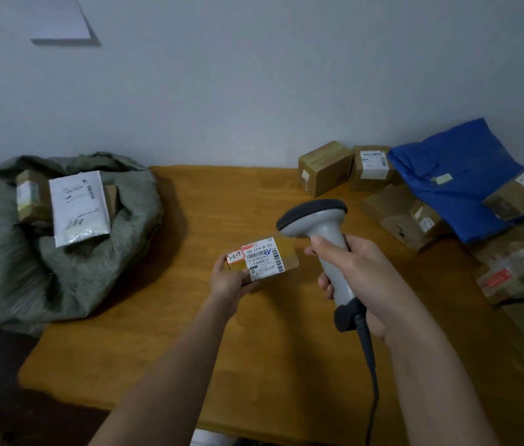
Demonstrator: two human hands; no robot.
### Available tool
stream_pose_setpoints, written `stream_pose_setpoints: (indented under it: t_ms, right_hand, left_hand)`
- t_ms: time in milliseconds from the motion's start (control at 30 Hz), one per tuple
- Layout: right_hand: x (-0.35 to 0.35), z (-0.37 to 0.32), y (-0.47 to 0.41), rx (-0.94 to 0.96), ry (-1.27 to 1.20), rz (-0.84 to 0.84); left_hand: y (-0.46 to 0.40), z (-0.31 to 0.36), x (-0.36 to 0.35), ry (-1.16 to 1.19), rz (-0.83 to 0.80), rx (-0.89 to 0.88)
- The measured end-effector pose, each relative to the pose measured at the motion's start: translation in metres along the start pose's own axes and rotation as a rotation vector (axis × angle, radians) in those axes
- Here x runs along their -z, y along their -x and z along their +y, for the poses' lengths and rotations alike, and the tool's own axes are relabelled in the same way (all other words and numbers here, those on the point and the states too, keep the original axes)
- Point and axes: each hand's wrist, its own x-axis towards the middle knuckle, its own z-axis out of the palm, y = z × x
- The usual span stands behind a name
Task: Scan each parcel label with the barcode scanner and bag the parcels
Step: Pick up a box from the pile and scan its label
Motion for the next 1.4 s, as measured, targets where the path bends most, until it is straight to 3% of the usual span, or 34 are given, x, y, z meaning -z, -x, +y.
stream_pose_setpoints:
  t_ms: [200, 333, 467, 600, 767, 933, 1033, 1100, 1267, 1400]
  right_hand:
    - [-0.056, 0.009, -0.017, -0.065, -0.018, -0.082]
    - [-0.104, 0.015, -0.031, -0.086, -0.025, -0.098]
    - [-0.163, 0.029, -0.064, -0.16, -0.304, -0.099]
    - [-0.247, 0.049, -0.104, -0.324, -0.72, -0.133]
    - [-0.338, 0.072, -0.132, -0.512, -0.908, -0.032]
    - [-0.368, 0.077, -0.135, -0.521, -0.891, 0.064]
    - [-0.37, 0.072, -0.14, -0.488, -0.878, 0.095]
    - [-0.369, 0.07, -0.144, -0.464, -0.867, 0.117]
    - [-0.359, 0.065, -0.149, -0.412, -0.87, 0.16]
    - [-0.331, 0.057, -0.15, -0.331, -0.806, 0.188]
  left_hand:
    - [-0.004, 0.06, 0.084, -0.034, 0.236, -0.359]
    - [-0.028, 0.093, 0.162, -0.022, 0.476, -0.537]
    - [-0.05, 0.119, 0.23, 0.081, 0.677, -0.606]
    - [-0.074, 0.14, 0.301, 0.122, 0.509, -0.46]
    - [-0.107, 0.146, 0.379, -0.151, 0.252, -0.297]
    - [-0.143, 0.147, 0.401, -0.378, 0.368, -0.449]
    - [-0.163, 0.135, 0.405, -0.821, 0.462, -0.372]
    - [-0.164, 0.134, 0.401, -0.984, 0.479, -0.343]
    - [-0.159, 0.151, 0.364, -1.164, 0.366, -0.699]
    - [-0.163, 0.163, 0.317, -1.187, 0.279, -0.815]
